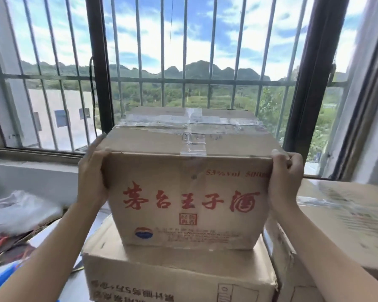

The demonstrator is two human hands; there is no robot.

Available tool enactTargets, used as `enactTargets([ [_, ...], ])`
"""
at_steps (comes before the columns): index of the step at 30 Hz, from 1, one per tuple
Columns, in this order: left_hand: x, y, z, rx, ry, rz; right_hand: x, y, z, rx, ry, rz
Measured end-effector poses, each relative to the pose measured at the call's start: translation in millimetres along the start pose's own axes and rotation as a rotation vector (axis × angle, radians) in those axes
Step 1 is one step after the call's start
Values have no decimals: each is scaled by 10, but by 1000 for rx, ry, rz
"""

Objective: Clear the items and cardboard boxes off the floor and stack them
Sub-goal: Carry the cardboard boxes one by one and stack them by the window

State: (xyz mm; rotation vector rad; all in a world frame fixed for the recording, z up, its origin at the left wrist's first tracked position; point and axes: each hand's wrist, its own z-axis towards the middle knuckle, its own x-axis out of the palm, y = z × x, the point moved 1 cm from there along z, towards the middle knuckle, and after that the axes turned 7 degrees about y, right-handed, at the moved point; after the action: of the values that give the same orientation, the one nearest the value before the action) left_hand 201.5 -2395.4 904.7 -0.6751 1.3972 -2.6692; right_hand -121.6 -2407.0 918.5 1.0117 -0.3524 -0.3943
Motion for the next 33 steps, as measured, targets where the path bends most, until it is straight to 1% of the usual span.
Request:
enactTargets([
  [5, 149, 235, 464, -77, 90, 24, 224, -170, 265, 29, -78, -85],
  [10, 258, 427, 794, -168, 122, 79, 441, -211, 512, 90, -77, -203],
  [17, 229, 499, 809, -128, 150, 90, 471, -315, 546, 78, -110, -217],
  [20, 254, 467, 782, -108, 124, 103, 472, -306, 526, 83, -123, -208],
  [22, 267, 438, 709, -42, 41, 161, 463, -296, 446, 89, -117, -169],
  [23, 283, 406, 628, 67, -27, 238, 455, -295, 370, 83, -114, -163],
  [25, 374, 337, 380, 377, -126, 365, 424, -301, 139, 41, -92, -188],
  [26, 450, 354, 239, 506, -105, 362, 395, -310, -4, 25, -84, -192],
  [27, 547, 397, 85, 578, -31, 313, 342, -327, -151, 26, -85, -191],
  [28, 656, 453, -82, 580, 75, 239, 265, -347, -303, 25, -88, -197],
  [30, 880, 626, -382, 465, 324, 104, 53, -387, -592, -13, -85, -229],
  [33, 1207, 895, -836, 213, 647, 39, -355, -370, -946, -26, -97, -338],
])
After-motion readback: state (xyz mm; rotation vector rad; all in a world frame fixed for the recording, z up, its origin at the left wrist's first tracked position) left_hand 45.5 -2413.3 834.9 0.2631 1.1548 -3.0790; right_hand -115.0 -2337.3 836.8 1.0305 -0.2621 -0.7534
